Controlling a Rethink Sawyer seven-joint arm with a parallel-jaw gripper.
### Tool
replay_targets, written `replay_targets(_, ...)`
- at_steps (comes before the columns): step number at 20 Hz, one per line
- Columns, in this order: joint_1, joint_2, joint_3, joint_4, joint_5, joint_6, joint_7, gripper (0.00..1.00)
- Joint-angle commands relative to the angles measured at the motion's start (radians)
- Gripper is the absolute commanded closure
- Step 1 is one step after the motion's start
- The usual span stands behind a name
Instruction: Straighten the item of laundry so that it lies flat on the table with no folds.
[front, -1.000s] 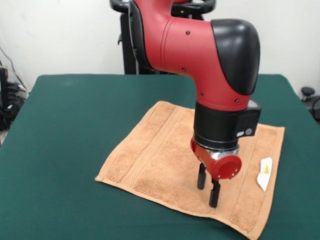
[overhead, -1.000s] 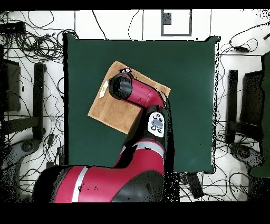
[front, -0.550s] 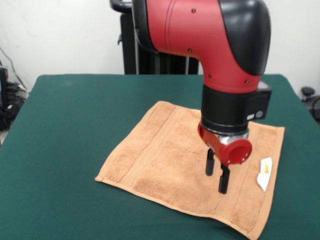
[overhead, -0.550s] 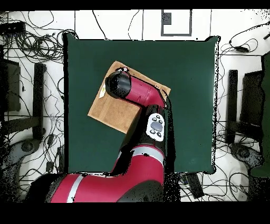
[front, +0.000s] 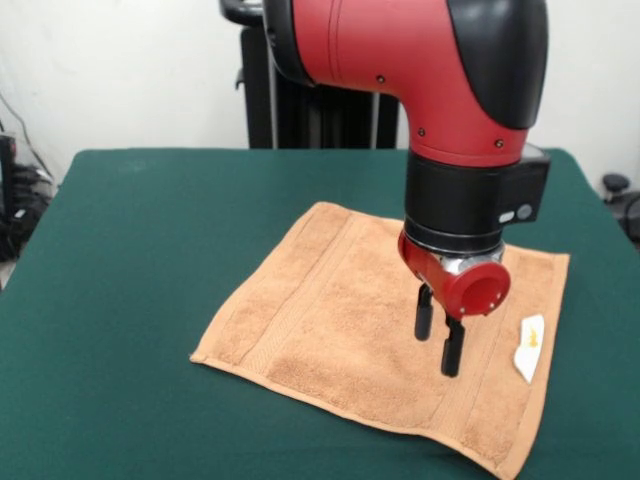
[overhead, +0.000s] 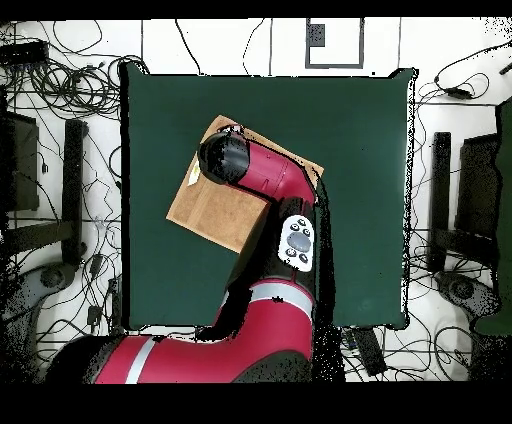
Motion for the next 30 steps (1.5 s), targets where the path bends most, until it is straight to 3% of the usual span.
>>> replay_targets(1,0.030,0.087,0.055,0.063,0.035,-0.014,0.184,0.00)
replay_targets(23,0.084,0.139,0.015,-0.022,0.091,0.013,0.247,0.00)
replay_targets(30,0.119,0.198,-0.030,-0.133,0.134,0.060,0.288,0.00)
